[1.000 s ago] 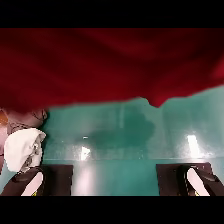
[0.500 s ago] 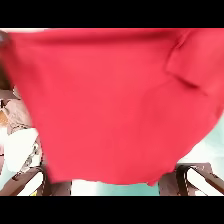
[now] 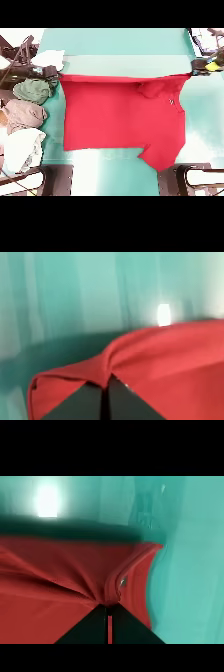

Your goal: Fold the shirts.

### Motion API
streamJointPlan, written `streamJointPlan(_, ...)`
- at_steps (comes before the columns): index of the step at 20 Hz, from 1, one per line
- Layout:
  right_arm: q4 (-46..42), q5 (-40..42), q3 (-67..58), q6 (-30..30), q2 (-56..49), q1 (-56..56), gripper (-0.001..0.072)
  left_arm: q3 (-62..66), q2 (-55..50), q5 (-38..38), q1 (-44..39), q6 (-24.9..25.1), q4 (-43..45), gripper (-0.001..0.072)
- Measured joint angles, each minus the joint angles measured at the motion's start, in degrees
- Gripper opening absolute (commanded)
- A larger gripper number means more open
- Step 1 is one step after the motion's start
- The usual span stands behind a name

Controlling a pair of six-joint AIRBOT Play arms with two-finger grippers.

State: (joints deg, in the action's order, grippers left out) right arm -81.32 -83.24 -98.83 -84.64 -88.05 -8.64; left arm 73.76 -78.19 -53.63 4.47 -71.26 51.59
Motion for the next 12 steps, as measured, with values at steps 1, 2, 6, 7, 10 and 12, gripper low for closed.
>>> streamJointPlan(1, -0.26, 3.26, 0.50, -0.63, -1.46, 0.28, 0.0019, 0.55, -1.97, 2.71, -0.02, 1.84, -1.64, 0.0027)
streamJointPlan(2, -0.35, 6.45, 0.85, -1.42, -2.54, 0.42, 0.0019, 1.40, -3.91, 5.57, -0.04, 3.61, -3.34, 0.0027)
streamJointPlan(6, -0.79, 18.47, 1.55, -3.80, -4.68, 0.74, 0.0019, 4.96, -9.38, 13.35, -0.09, 7.43, -6.82, 0.0027)
streamJointPlan(7, -0.98, 20.35, 1.64, -4.09, -4.92, 0.74, 0.0019, 5.55, -10.12, 14.32, -0.09, 8.24, -7.17, 0.0027)
streamJointPlan(10, -2.10, 22.86, 1.79, -4.28, -5.33, 0.81, 0.0019, 6.56, -11.39, 14.60, -0.11, 10.47, -6.60, 0.0027)
streamJointPlan(12, -2.97, 22.01, 2.93, -3.85, -5.16, 0.85, 0.0018, 6.69, -11.82, 11.80, -0.11, 11.26, -3.54, 0.0027)
